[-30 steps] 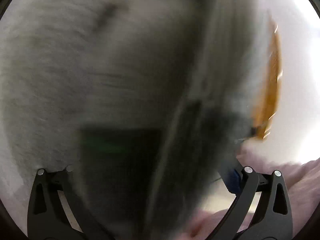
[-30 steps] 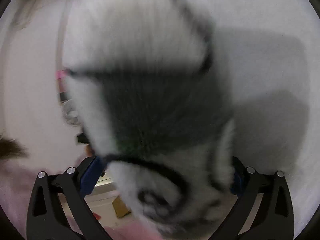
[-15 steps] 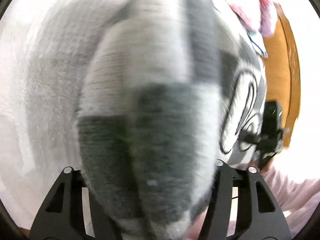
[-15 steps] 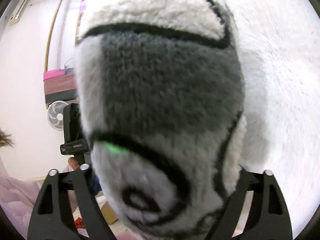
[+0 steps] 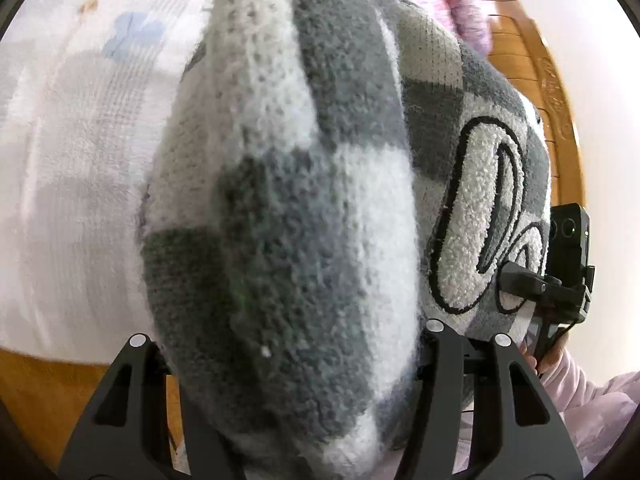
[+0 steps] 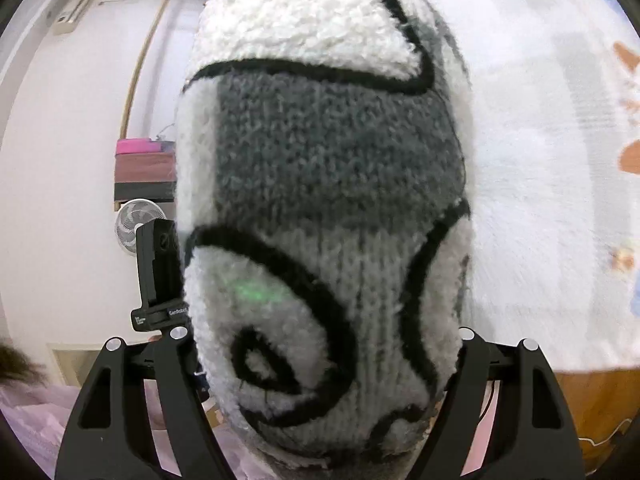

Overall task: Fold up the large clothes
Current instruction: 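Grasp the folded checkered cardigan bundle with both tools from opposite sides, then lift the cardigan bundle with both tools and carry it toward the headboard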

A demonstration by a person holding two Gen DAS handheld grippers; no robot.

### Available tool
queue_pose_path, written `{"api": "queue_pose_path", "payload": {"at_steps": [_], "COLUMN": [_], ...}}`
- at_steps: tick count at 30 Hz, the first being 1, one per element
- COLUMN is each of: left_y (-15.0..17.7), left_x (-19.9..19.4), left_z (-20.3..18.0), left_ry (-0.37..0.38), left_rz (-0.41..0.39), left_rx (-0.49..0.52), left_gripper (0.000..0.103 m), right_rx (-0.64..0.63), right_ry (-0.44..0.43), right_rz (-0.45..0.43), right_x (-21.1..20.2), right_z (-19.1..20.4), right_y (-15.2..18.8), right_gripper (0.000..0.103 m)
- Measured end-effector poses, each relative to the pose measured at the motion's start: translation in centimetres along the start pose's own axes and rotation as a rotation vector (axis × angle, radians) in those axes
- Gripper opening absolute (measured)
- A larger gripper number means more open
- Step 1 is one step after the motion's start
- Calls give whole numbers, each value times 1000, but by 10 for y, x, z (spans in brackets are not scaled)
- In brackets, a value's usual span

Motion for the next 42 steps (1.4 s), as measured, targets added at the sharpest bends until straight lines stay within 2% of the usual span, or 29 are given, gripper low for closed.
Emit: {"api": "queue_pose_path", "payload": {"at_steps": [4, 10, 13, 16, 19, 20, 25, 29, 31, 32, 34, 36, 37, 38, 39, 42], "left_y": [15, 26, 20, 12, 0, -3, -16, -21, -37, -41, -46, -49, -44, -50, -43, -56], "left_x": [-29, -44, -44, -39, -31, -29, -6, 15, 31, 34, 44, 53, 53, 59, 61, 96], "left_z": [-58, -141, -174, -206, -229, -240, -276, -294, -307, -299, -308, -314, -304, -305, -305, -337], "left_ry": [-39, -50, -48, -41, -10, -8, 42, 71, 81, 85, 91, 93, 94, 94, 94, 85], "left_rz": [-50, -89, -82, -65, -42, -33, 26, 82, 102, 107, 118, 129, 132, 134, 136, 143], "left_rx": [64, 205, 295, 411, 506, 547, 678, 735, 766, 773, 785, 793, 797, 801, 804, 796], "left_gripper": [55, 56, 56, 56, 56, 55, 55, 55, 55, 55, 55, 55, 55, 55, 55, 55], "right_rx": [-39, -48, -12, 29, 79, 93, 191, 246, 265, 276, 289, 297, 301, 302, 303, 304], "right_ry": [-9, -23, -24, -15, -6, -2, 15, 28, 35, 37, 39, 46, 46, 44, 41, 37], "right_rz": [-88, -251, -387, -470, -607, -643, -769, -810, -826, -836, -849, -864, -868, -866, -864, -854], "right_x": [-47, -119, -154, -177, -197, -202, -225, -236, -242, -246, -249, -254, -264, -270, -270, -284], "right_z": [26, 32, 31, 29, 24, 23, 9, 0, -12, -17, -19, -30, -33, -39, -37, -55], "right_y": [33, 79, 106, 116, 133, 150, 179, 200, 205, 207, 213, 209, 197, 198, 210, 206], "right_gripper": [74, 74, 74, 74, 74, 74, 74, 74, 74, 73, 74, 73, 74, 73, 73, 73]}}
Point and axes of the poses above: each gripper's, at about its wrist camera, not at the fingertips, and x roughly the way its jaws point, z to its left, y to its underside, the point moved 3 cm from there along x, roughly the way its jaws point, and after that the axes turned 10 degrees about x, right-handed, at the moved point
